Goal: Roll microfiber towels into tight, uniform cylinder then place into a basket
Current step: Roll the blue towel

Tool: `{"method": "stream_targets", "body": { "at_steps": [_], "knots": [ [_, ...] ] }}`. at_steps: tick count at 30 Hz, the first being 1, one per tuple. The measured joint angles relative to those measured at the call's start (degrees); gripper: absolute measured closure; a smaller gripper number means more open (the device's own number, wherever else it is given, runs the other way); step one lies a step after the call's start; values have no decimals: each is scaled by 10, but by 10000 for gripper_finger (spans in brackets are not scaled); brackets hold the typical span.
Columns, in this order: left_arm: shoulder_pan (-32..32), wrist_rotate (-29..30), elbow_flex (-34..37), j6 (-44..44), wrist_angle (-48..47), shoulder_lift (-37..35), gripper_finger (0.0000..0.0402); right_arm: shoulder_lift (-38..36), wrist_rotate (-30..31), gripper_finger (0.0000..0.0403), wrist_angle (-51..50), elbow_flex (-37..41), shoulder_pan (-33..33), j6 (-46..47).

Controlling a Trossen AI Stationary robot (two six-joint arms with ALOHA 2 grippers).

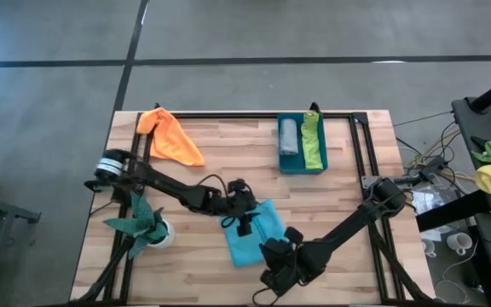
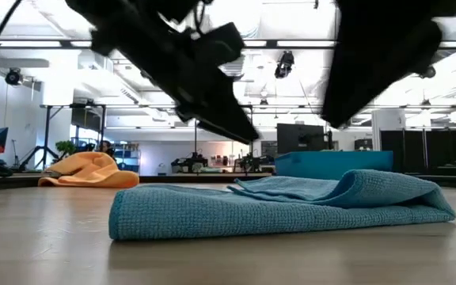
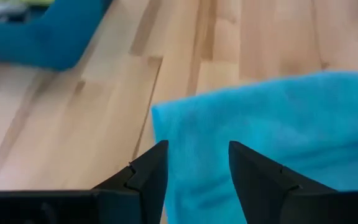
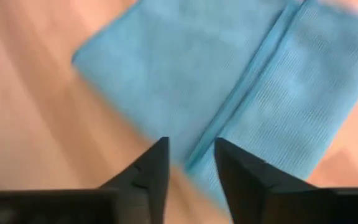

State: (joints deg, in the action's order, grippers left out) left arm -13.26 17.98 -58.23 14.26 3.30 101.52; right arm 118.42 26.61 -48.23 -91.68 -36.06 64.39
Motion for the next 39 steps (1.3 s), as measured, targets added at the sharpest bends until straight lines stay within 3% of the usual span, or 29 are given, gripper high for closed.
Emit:
{"method": "stream_targets", "body": {
  "at_steps": [5,12,24,31,39],
  "knots": [
    [-24,7,33,66,-28,-33,249,25,35,205,-3,4,39,-7],
    [-59,9,96,156,-25,-26,249,63,3,166,11,4,98,11],
    [-94,25,124,199,1,20,249,63,-63,184,-22,23,144,47],
    [-100,16,124,199,-2,17,249,60,-71,193,-76,27,144,85],
    [-104,11,125,200,-3,17,249,46,-84,193,-114,31,147,66]
  ]
}}
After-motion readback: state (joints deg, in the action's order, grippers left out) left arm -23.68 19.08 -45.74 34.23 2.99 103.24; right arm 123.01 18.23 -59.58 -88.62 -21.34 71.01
